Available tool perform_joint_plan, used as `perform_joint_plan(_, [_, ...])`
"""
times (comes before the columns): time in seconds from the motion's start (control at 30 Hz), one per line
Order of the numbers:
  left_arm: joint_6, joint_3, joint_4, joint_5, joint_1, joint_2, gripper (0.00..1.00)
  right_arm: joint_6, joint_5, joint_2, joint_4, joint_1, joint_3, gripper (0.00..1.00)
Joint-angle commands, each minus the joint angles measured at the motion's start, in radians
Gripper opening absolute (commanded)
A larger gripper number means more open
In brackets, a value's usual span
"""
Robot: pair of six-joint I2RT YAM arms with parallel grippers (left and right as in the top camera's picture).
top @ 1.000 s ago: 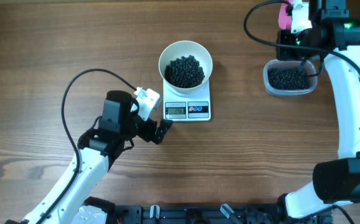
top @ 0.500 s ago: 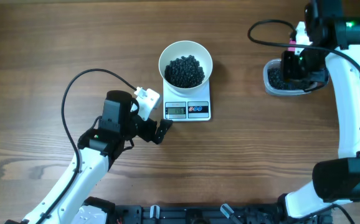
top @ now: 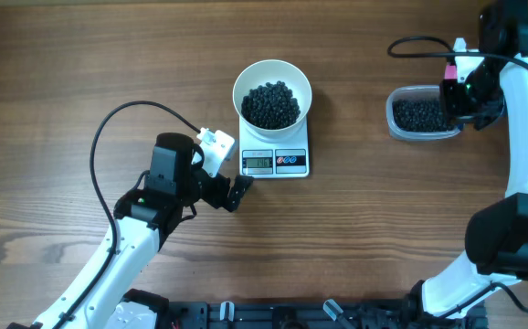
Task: Scoop item into bowl and weigh 150g on scale
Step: 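Dip the pink scoop into the bean tub and scoop beans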
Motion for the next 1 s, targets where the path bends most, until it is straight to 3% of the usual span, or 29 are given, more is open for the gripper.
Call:
perform_joint_plan(0.0, [-0.006, -0.002, 0.002, -0.006, -0.004, -0.001, 1.00, -0.046, 0.089, 0.070, 0.001, 0.003, -0.014, 0.04])
perform_joint_plan(0.47, [-0.006, -0.002, 0.002, -0.006, -0.004, -0.001, 1.00, 0.046, 0.253, 0.174, -0.024, 0.003, -0.107, 0.04])
perform_joint_plan(0.97, [-0.006, -0.002, 0.002, -0.006, -0.004, -0.001, 1.00, 0.041, 0.214, 0.175, -0.005, 0.009, -0.129, 0.04])
